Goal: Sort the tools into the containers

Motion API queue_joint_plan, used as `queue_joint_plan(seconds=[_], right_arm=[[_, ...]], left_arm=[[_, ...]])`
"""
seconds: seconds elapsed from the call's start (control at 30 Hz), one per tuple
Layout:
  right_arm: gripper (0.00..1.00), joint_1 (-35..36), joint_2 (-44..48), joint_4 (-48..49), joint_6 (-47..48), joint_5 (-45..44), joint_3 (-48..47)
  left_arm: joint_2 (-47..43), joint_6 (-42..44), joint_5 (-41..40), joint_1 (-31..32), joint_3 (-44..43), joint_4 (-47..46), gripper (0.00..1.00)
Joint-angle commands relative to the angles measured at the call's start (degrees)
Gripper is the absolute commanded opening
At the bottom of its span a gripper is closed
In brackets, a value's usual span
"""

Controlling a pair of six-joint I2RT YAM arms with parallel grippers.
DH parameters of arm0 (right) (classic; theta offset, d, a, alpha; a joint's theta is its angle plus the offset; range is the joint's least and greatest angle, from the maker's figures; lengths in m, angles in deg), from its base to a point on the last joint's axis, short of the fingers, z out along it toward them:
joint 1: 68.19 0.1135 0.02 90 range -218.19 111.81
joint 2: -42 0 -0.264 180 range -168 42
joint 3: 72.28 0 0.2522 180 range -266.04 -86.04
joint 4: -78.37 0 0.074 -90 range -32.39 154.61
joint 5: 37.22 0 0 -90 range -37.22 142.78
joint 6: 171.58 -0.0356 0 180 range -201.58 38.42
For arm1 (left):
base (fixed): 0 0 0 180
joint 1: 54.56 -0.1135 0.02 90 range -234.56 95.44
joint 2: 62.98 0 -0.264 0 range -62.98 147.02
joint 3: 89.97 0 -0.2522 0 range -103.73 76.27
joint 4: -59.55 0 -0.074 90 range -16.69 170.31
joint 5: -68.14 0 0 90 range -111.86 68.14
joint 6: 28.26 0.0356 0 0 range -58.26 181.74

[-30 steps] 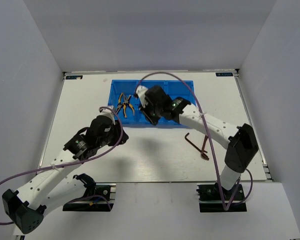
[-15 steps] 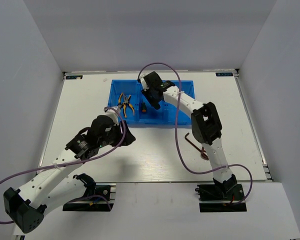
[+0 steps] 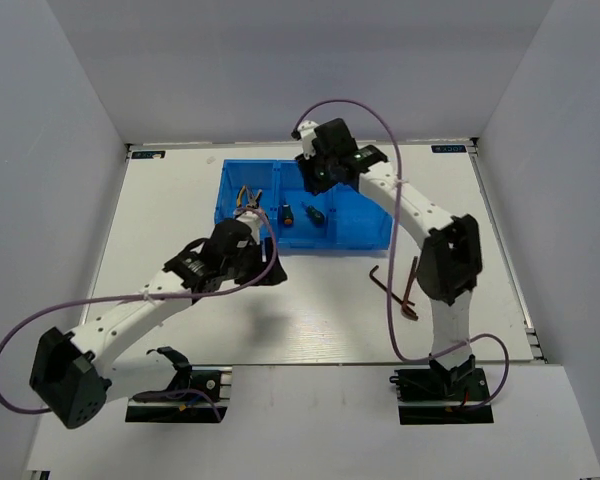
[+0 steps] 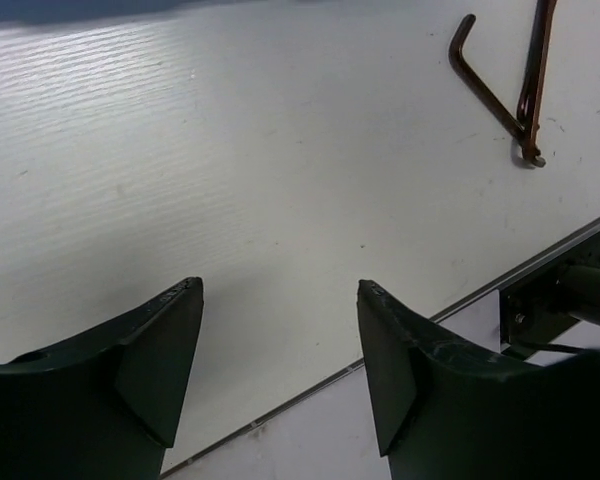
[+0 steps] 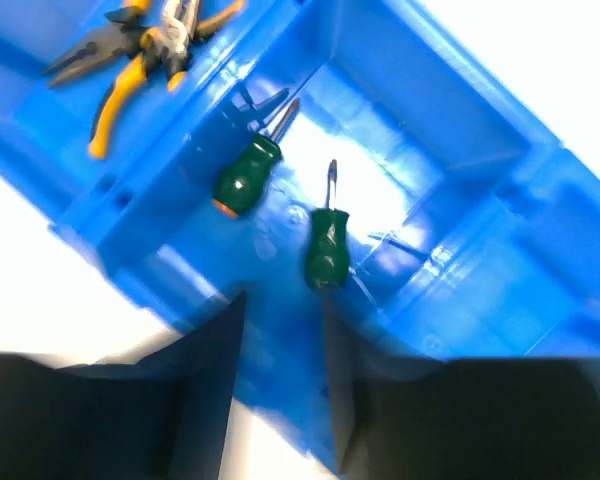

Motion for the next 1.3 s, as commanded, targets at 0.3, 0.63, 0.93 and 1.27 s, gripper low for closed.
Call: queue_joint_plan(seconds=[0.3,0.63,0.93,1.27], right_arm=[[0.0,-11.3,42.9,-11.4,-2.5,-5.7,36.4],[0.11,-16.9,54.1,-10.1,-7.2,-3.9,59.7],[0.19,-20.0,45.8,-7.7,-11.4,-1.6,62.7],[0.28,-20.9,44.6,-4.5,-12.6,-3.5,65.9]], left_arm=[[22.2,4.7,6.0,9.1,-16.7,-8.5,0.26],[40.8,0.5,3.6,18.4,-30.0,-6.1,0.64],[42.4,-3.2,1.7,20.0,-30.3,-9.1,0.75],[43.4,-3.2,1.1,21.1,-30.9,-8.5,0.76]])
